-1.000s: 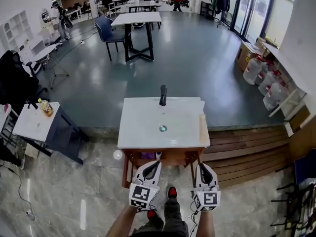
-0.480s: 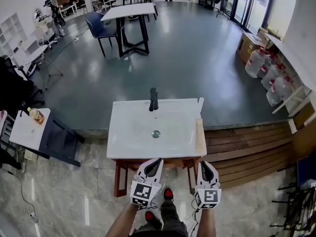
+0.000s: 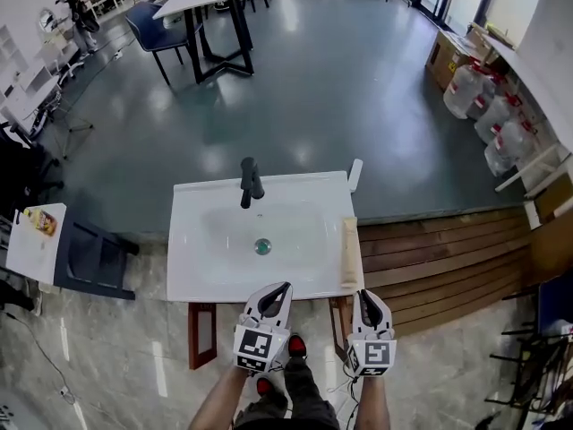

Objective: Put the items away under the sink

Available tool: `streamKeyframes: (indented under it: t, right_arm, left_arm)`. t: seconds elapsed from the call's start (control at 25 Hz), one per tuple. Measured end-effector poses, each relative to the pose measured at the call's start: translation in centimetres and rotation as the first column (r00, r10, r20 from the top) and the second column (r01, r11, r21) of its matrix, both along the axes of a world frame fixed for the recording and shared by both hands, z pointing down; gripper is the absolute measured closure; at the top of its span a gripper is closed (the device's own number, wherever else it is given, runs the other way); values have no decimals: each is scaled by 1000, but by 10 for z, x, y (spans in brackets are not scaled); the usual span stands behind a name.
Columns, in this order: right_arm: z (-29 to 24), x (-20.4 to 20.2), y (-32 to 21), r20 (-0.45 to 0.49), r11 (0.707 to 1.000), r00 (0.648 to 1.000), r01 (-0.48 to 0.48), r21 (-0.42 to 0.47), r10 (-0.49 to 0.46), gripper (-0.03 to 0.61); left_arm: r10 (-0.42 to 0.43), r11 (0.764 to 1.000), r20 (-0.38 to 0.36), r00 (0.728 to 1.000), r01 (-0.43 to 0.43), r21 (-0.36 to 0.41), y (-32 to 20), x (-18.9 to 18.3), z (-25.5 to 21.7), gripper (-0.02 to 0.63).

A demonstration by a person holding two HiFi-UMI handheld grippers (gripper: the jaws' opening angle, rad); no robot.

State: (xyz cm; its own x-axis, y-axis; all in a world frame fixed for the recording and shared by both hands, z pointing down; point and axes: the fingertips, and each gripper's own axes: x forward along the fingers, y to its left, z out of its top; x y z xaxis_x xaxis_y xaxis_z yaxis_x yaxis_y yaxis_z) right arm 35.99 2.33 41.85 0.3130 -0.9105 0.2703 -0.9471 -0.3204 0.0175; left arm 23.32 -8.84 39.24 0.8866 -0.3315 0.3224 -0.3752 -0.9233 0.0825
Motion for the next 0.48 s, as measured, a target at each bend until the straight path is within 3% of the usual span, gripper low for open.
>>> streamKeyframes:
  t: [0.32, 0.48]
  right_arm:
    - [47, 23, -15, 92, 998, 996, -5, -59, 10, 526]
    - [72, 27, -26, 149, 994, 989, 4, -108, 12, 416]
  left_arm:
    - [10, 999, 42, 999, -8, -53, -5, 27, 40, 607]
    - [10, 998, 61, 998, -6, -66, -8, 32, 50, 607]
